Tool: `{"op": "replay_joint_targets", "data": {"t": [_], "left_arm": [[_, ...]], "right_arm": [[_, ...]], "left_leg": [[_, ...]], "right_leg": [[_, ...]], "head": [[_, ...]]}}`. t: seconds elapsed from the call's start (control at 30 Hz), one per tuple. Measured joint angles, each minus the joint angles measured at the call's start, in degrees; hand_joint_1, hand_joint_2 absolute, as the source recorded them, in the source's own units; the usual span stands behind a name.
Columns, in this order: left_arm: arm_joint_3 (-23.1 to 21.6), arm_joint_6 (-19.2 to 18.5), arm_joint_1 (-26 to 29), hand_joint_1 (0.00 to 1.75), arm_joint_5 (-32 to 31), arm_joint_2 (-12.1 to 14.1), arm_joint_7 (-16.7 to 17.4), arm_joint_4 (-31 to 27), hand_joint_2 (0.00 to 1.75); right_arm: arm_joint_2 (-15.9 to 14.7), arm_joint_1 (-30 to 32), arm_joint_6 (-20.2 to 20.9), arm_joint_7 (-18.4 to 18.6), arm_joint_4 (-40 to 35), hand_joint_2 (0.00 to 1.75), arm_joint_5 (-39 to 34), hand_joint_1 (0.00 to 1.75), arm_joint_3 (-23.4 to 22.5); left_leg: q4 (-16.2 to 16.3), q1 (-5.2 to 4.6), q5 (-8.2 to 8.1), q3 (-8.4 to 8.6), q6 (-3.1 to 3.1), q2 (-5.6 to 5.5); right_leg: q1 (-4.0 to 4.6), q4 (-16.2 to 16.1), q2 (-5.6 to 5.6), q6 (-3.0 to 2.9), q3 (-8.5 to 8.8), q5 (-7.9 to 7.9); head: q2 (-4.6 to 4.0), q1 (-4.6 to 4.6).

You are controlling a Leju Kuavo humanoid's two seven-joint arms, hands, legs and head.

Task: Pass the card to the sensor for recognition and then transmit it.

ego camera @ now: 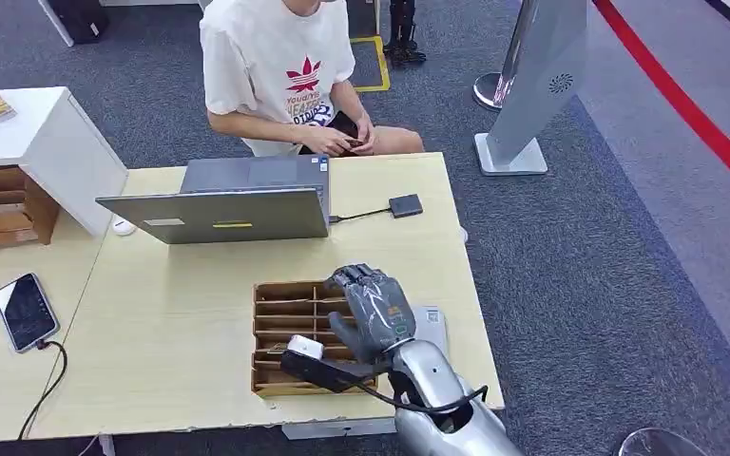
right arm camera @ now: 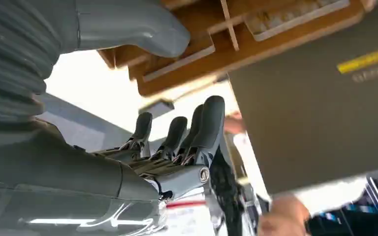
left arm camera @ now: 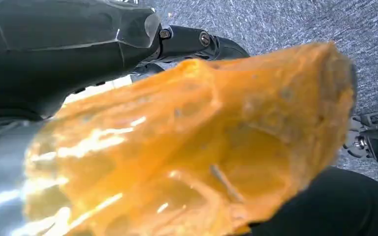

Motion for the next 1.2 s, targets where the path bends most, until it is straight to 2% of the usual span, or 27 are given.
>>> {"op": "replay_joint_targets", "data": {"t": [0.23, 0.33, 0.37, 0.43, 0.5, 0.53, 0.57, 0.83, 0.97, 1.0, 1.2], "left_arm": [[0.0, 0.0, 0.0, 0.0, -0.2, 0.0, 0.0, 0.0, 0.0], [0.0, 0.0, 0.0, 0.0, -0.2, 0.0, 0.0, 0.0, 0.0], [0.0, -0.1, 0.0, 0.0, -0.2, 0.0, 0.0, 0.0, 0.0], [0.0, -0.1, 0.0, 0.0, -0.2, 0.0, 0.0, 0.0, 0.0], [0.0, -0.1, 0.0, 0.0, -0.2, 0.0, 0.0, 0.0, 0.0], [0.0, -0.1, 0.0, 0.0, -0.2, 0.0, 0.0, 0.0, 0.0], [0.0, -0.1, 0.0, 0.0, -0.2, 0.0, 0.0, 0.0, 0.0], [0.0, -0.1, 0.0, 0.0, -0.2, 0.0, 0.1, 0.0, 0.0], [0.0, -0.1, 0.0, 0.0, -0.2, 0.0, 0.1, 0.0, 0.0], [0.0, -0.1, 0.0, 0.0, -0.3, 0.0, 0.1, 0.0, 0.0], [0.0, 0.0, 0.0, 0.0, -0.4, 0.0, 0.1, 0.0, 0.0]], "right_arm": [[1.3, 0.0, -0.2, 0.0, 3.7, 1.75, -0.1, 0.72, -0.3], [1.7, -0.1, -0.2, 0.1, 4.8, 1.75, -0.1, 0.75, -0.6], [1.8, -0.1, -0.2, 0.1, 5.1, 1.75, -0.1, 0.82, -0.6], [2.0, -0.1, -0.2, 0.1, 5.6, 1.75, -0.2, 0.82, -0.8], [2.1, -0.2, -0.2, 0.1, 6.1, 1.75, -0.3, 1.22, -1.0], [2.1, -0.3, -0.2, 0.1, 6.3, 1.75, -0.3, 1.22, -1.1], [2.2, -0.4, -0.2, 0.1, 6.5, 1.75, -0.3, 1.34, -1.2], [2.7, -1.4, -0.2, 0.1, 7.5, 1.75, -0.3, 1.4, -1.5], [2.9, -1.5, 0.2, 0.1, 7.7, 1.75, -0.3, 1.48, -1.8], [3.0, -1.6, 0.4, 0.1, 7.8, 1.75, -0.3, 1.45, -1.9], [3.0, -1.7, 0.6, 0.1, 7.9, 1.75, -0.3, 1.55, -2.3]], "left_leg": [[0.0, 0.0, 0.0, 0.0, 0.0, 0.0], [0.0, 0.0, 0.0, 0.0, 0.0, 0.0], [0.0, 0.0, 0.0, 0.0, 0.0, 0.0], [0.0, 0.0, 0.0, 0.0, 0.0, 0.0], [0.0, 0.0, 0.0, 0.0, 0.0, 0.0], [0.0, 0.0, 0.0, 0.0, 0.0, 0.0], [0.0, 0.0, 0.0, 0.0, 0.0, 0.0], [0.0, 0.0, 0.0, 0.02, 0.0, 0.01], [0.0, 0.0, 0.0, 0.02, 0.0, 0.01], [0.0, 0.0, 0.0, 0.02, 0.0, 0.01], [0.0, 0.0, 0.01, 0.03, 0.0, 0.01]], "right_leg": [[0.0, 0.0, 0.0, 0.0, 0.0, 0.0], [0.0, 0.0, 0.0, 0.0, 0.0, 0.0], [0.0, 0.0, 0.0, 0.0, 0.0, 0.0], [0.0, 0.0, 0.0, 0.0, 0.0, 0.0], [0.0, 0.0, 0.0, 0.0, 0.0, 0.0], [0.0, 0.0, 0.0, 0.0, 0.0, 0.0], [0.0, 0.0, 0.0, 0.0, 0.0, 0.0], [0.0, 0.0, 0.01, 0.0, 0.0, 0.0], [0.0, 0.0, 0.01, 0.0, 0.01, 0.0], [0.0, 0.0, 0.01, 0.0, 0.01, 0.0], [0.0, 0.0, 0.01, 0.0, 0.02, 0.0]], "head": [[0.0, 0.0], [0.0, 0.0], [0.0, 0.0], [0.0, 0.0], [0.0, 0.0], [0.0, 0.0], [0.0, -0.02], [0.0, 0.0], [0.0, 0.0], [0.0, -0.02], [0.0, 0.0]]}}
